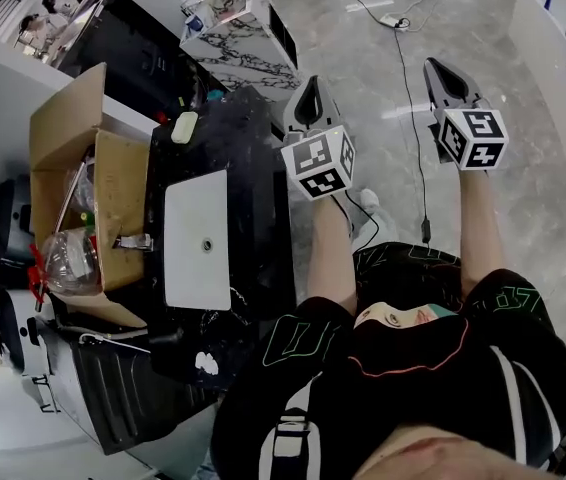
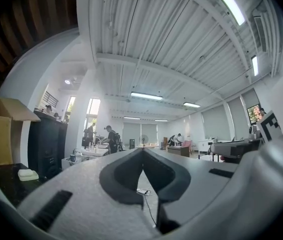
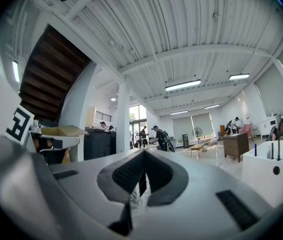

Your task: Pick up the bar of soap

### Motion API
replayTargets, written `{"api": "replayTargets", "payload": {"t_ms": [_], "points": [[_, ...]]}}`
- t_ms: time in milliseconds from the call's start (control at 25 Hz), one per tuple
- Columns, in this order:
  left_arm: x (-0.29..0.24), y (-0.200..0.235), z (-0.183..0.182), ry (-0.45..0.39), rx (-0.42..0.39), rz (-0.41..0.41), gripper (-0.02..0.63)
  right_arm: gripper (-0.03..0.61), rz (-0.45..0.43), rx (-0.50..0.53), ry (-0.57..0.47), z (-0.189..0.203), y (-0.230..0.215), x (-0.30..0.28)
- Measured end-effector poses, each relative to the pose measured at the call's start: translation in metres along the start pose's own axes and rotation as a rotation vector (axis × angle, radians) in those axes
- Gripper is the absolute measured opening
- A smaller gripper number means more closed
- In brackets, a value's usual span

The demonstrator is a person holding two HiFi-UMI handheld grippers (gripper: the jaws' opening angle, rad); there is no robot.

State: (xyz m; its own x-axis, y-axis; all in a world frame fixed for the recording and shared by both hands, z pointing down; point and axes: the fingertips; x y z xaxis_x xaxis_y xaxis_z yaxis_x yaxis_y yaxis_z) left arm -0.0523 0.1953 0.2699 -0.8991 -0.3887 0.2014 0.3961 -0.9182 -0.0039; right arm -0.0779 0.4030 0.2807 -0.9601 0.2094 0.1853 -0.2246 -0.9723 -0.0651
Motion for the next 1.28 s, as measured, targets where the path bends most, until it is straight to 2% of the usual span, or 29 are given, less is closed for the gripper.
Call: {"api": "replayTargets", "payload": {"t_ms": [240, 400, 640, 840, 1080, 1280], "points": [[-0.044, -0.002, 0.022, 0.02, 0.019, 0.047, 0.008, 0.006, 0.042, -0.016, 0.019, 0.017, -0.026, -0.03], [-0.074, 0.014, 0.046, 0.065, 0.049, 0.042, 0.008, 0.006, 0.041, -0.017, 0.06, 0.039, -0.031, -0.06], [-0.129, 0.025, 0.074, 0.123, 0.058, 0.082, 0.008, 0.005, 0.09, -0.059, 0.095, 0.061, -0.055, -0.11], [-0.173, 0.052, 0.107, 0.189, 0.046, 0.109, 0.008, 0.005, 0.123, -0.102, 0.122, 0.094, -0.062, -0.156], [-0.225, 0.079, 0.131, 0.218, 0.062, 0.16, 0.008, 0.006, 0.173, -0.115, 0.15, 0.115, -0.071, -0.212], [-0.267, 0.129, 0.15, 0.218, 0.104, 0.124, 0.008, 0.006, 0.156, -0.09, 0.176, 0.131, -0.062, -0.278]]}}
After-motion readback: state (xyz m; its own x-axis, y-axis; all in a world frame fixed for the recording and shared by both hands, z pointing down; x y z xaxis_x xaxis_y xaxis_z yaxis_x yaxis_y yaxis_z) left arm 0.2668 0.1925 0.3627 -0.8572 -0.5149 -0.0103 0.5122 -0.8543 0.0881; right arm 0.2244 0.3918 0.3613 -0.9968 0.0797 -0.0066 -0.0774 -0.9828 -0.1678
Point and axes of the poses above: the fingertips, and each gripper's own axes: x backward along the fingers, y to its left, z out of its underside, and after that the axes turned 6 degrees about -y, right-handed
